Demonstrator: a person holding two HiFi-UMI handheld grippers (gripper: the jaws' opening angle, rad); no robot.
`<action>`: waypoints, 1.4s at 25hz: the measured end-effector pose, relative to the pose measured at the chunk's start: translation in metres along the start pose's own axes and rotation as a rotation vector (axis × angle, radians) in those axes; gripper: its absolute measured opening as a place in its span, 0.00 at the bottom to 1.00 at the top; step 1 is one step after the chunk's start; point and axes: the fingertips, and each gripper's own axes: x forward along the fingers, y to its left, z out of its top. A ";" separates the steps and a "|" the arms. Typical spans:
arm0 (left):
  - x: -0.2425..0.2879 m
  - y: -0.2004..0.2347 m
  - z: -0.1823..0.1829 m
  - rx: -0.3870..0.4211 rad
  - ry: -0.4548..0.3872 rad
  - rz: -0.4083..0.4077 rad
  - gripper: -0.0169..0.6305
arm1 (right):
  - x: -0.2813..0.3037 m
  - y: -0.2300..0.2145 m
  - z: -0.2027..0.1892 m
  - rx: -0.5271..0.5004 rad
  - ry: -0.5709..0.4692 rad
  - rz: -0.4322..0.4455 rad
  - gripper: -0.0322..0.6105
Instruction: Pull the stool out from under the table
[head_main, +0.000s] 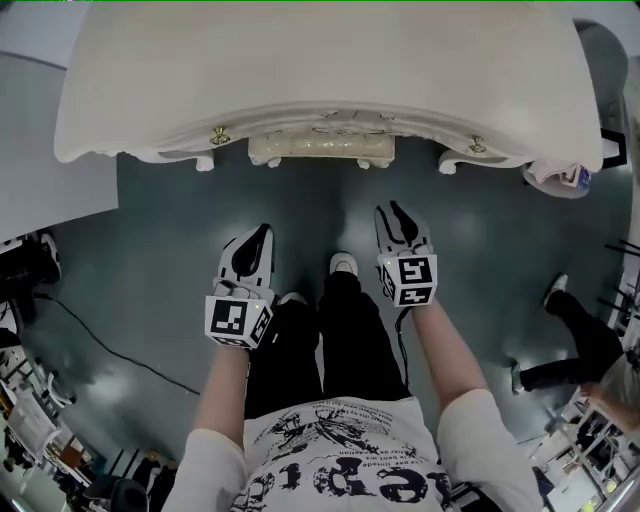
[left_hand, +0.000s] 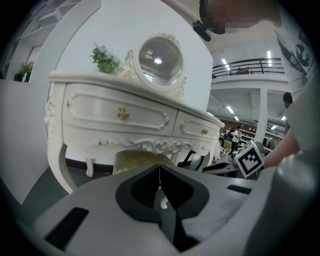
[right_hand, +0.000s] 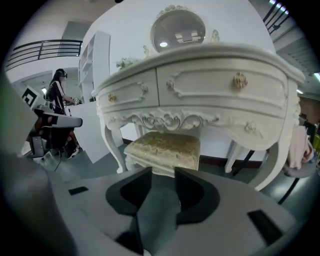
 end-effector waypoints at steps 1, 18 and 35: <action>0.009 0.005 -0.020 0.002 0.008 -0.004 0.05 | 0.017 -0.004 -0.019 -0.001 0.007 -0.014 0.31; 0.098 0.060 -0.171 0.020 0.003 -0.008 0.05 | 0.197 -0.100 -0.117 -0.061 0.003 -0.232 0.55; 0.103 0.053 -0.187 -0.007 0.040 -0.021 0.05 | 0.229 -0.109 -0.108 -0.135 -0.030 -0.257 0.49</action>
